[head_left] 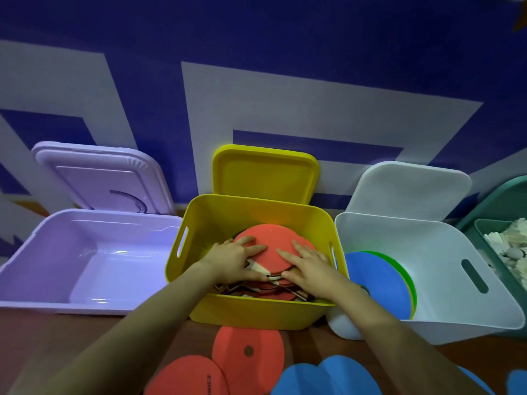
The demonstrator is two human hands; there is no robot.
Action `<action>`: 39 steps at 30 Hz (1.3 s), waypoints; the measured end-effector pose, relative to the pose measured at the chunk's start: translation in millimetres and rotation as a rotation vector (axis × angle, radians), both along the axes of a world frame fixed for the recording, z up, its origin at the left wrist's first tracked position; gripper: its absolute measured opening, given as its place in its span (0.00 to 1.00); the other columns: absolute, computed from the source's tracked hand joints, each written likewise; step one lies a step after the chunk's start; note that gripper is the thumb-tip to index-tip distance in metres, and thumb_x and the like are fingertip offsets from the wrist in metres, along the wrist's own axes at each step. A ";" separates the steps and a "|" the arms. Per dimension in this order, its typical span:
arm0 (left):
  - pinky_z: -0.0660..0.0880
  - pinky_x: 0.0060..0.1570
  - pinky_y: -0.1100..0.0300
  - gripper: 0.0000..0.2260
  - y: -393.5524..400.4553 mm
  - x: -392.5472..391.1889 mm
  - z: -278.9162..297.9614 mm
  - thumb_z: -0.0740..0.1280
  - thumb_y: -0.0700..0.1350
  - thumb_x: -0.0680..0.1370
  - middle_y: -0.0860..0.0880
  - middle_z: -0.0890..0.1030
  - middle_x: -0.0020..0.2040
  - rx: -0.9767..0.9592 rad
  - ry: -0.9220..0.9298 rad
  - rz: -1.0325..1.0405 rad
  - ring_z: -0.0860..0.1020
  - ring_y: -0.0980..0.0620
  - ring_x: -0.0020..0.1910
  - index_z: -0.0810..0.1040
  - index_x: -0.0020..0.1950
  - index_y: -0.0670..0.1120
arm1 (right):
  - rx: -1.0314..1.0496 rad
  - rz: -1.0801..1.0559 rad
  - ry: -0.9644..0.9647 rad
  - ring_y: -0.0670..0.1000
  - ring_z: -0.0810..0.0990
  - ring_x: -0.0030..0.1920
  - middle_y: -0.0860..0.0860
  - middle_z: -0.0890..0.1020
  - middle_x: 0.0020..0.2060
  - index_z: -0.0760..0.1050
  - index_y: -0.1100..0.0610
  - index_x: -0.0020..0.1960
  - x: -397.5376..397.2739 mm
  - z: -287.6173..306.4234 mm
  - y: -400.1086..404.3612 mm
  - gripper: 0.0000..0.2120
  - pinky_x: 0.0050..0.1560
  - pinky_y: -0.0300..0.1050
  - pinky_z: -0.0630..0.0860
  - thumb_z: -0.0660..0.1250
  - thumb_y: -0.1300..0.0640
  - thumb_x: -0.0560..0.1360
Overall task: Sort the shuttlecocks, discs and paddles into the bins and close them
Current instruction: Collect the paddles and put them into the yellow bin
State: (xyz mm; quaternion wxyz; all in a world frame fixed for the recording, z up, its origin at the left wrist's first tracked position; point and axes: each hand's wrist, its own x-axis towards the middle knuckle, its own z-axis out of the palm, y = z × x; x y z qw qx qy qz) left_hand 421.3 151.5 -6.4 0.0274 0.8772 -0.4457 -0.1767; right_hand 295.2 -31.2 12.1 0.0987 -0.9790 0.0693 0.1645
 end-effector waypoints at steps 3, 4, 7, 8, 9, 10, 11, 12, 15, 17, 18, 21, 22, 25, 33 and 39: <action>0.65 0.65 0.45 0.38 0.8 0.2 -3.5 0.61 0.74 0.66 0.55 0.58 0.75 -0.055 0.018 0.011 0.65 0.42 0.69 0.59 0.73 0.62 | 0.003 0.007 -0.009 0.58 0.48 0.76 0.57 0.50 0.76 0.51 0.42 0.75 1.0 3.8 3.4 0.27 0.73 0.51 0.43 0.55 0.42 0.79; 0.66 0.65 0.46 0.38 1.7 0.9 -3.8 0.60 0.75 0.65 0.55 0.60 0.74 -0.091 0.031 -0.013 0.67 0.43 0.68 0.62 0.72 0.61 | -0.004 0.008 -0.019 0.57 0.50 0.76 0.57 0.52 0.76 0.52 0.42 0.75 0.9 4.8 4.6 0.26 0.73 0.50 0.44 0.55 0.42 0.79; 0.67 0.64 0.48 0.40 5.0 8.4 -2.6 0.55 0.77 0.62 0.55 0.64 0.73 -0.167 0.075 -0.074 0.68 0.48 0.68 0.66 0.70 0.60 | -0.027 0.001 -0.060 0.56 0.56 0.74 0.56 0.58 0.75 0.57 0.44 0.74 -1.5 5.1 6.6 0.23 0.72 0.49 0.49 0.54 0.44 0.80; 0.67 0.64 0.48 0.39 6.1 9.1 -1.2 0.56 0.76 0.63 0.56 0.63 0.73 -0.148 0.060 -0.092 0.67 0.49 0.69 0.66 0.71 0.60 | -0.037 0.004 -0.067 0.55 0.58 0.73 0.55 0.59 0.74 0.58 0.44 0.74 -2.9 5.2 7.2 0.23 0.71 0.49 0.50 0.54 0.44 0.80; 0.65 0.64 0.48 0.37 6.9 8.1 0.6 0.57 0.75 0.65 0.56 0.62 0.74 -0.114 0.027 -0.104 0.65 0.48 0.70 0.65 0.71 0.60 | -0.043 0.005 -0.071 0.55 0.58 0.73 0.55 0.60 0.74 0.58 0.43 0.74 -4.4 5.5 7.6 0.22 0.71 0.49 0.51 0.54 0.45 0.80; 0.63 0.65 0.47 0.36 7.2 5.5 4.0 0.57 0.75 0.67 0.56 0.59 0.75 -0.075 -0.011 -0.103 0.62 0.47 0.72 0.63 0.72 0.60 | -0.050 0.007 -0.073 0.55 0.59 0.73 0.55 0.60 0.74 0.58 0.43 0.74 -5.7 6.3 7.6 0.22 0.70 0.49 0.52 0.55 0.45 0.80; 0.61 0.66 0.46 0.37 6.8 2.0 8.1 0.53 0.76 0.67 0.56 0.58 0.76 -0.042 -0.048 -0.088 0.60 0.45 0.73 0.62 0.73 0.61 | -0.059 0.009 -0.074 0.55 0.59 0.73 0.54 0.61 0.74 0.58 0.43 0.74 -6.7 7.4 7.4 0.22 0.70 0.49 0.53 0.55 0.45 0.80; 0.60 0.67 0.46 0.40 6.5 -1.9 12.1 0.48 0.77 0.64 0.55 0.57 0.76 -0.025 -0.091 -0.068 0.58 0.44 0.73 0.61 0.73 0.61 | -0.070 0.013 -0.082 0.55 0.60 0.73 0.53 0.61 0.74 0.58 0.43 0.74 -7.8 8.8 7.3 0.22 0.70 0.49 0.54 0.54 0.44 0.80; 0.62 0.64 0.50 0.37 10.2 -14.3 25.2 0.43 0.72 0.67 0.53 0.62 0.74 -0.078 -0.237 -0.030 0.63 0.45 0.71 0.62 0.72 0.59 | -0.095 0.009 -0.142 0.54 0.63 0.71 0.51 0.65 0.72 0.60 0.44 0.73 -13.4 12.7 9.9 0.22 0.68 0.49 0.58 0.53 0.45 0.80; 0.67 0.60 0.49 0.29 16.9 -24.5 33.9 0.49 0.65 0.74 0.49 0.70 0.70 -0.179 -0.328 -0.004 0.70 0.42 0.66 0.68 0.70 0.55 | -0.108 -0.005 -0.204 0.53 0.66 0.69 0.49 0.68 0.70 0.62 0.46 0.72 -21.1 18.7 15.1 0.21 0.67 0.49 0.60 0.54 0.46 0.80; 0.70 0.55 0.48 0.27 21.5 -31.4 39.1 0.49 0.62 0.74 0.48 0.75 0.66 -0.242 -0.360 0.020 0.74 0.41 0.61 0.72 0.68 0.52 | -0.114 -0.012 -0.240 0.53 0.66 0.68 0.49 0.69 0.69 0.62 0.46 0.72 -25.7 22.7 17.9 0.20 0.67 0.49 0.60 0.54 0.47 0.81; 0.73 0.50 0.48 0.29 35.7 -57.9 52.5 0.48 0.59 0.72 0.46 0.79 0.59 -0.324 -0.356 0.113 0.77 0.40 0.55 0.75 0.65 0.49 | -0.107 -0.022 -0.364 0.52 0.67 0.67 0.48 0.70 0.68 0.64 0.48 0.72 -42.1 37.4 27.0 0.20 0.65 0.47 0.62 0.53 0.49 0.81; 0.73 0.50 0.48 0.29 40.2 -68.6 56.3 0.48 0.59 0.71 0.47 0.79 0.59 -0.334 -0.351 0.141 0.77 0.40 0.55 0.75 0.65 0.49 | -0.101 -0.017 -0.402 0.52 0.67 0.67 0.48 0.71 0.67 0.64 0.48 0.71 -48.8 41.5 30.4 0.19 0.65 0.47 0.63 0.54 0.49 0.81; 0.75 0.46 0.49 0.26 53.4 -105.5 66.9 0.52 0.57 0.72 0.46 0.80 0.57 -0.387 -0.359 0.203 0.79 0.40 0.52 0.77 0.62 0.48 | -0.076 0.012 -0.490 0.54 0.71 0.63 0.50 0.74 0.64 0.67 0.50 0.70 -71.2 49.3 40.6 0.19 0.61 0.47 0.66 0.55 0.51 0.80; 0.74 0.49 0.48 0.25 114.8 -193.1 67.2 0.57 0.54 0.72 0.45 0.77 0.62 -0.394 -0.370 0.356 0.77 0.40 0.56 0.74 0.66 0.47 | 0.082 0.103 -0.653 0.58 0.77 0.55 0.53 0.80 0.53 0.75 0.54 0.63 -126.4 42.2 102.6 0.19 0.55 0.52 0.73 0.56 0.51 0.75; 0.76 0.35 0.50 0.25 179.1 -226.2 53.6 0.53 0.52 0.67 0.44 0.82 0.52 -0.351 -0.440 0.455 0.80 0.40 0.42 0.80 0.58 0.44 | 0.129 0.176 -0.548 0.56 0.73 0.59 0.51 0.76 0.59 0.70 0.51 0.67 -141.4 22.5 159.1 0.19 0.57 0.50 0.69 0.56 0.51 0.78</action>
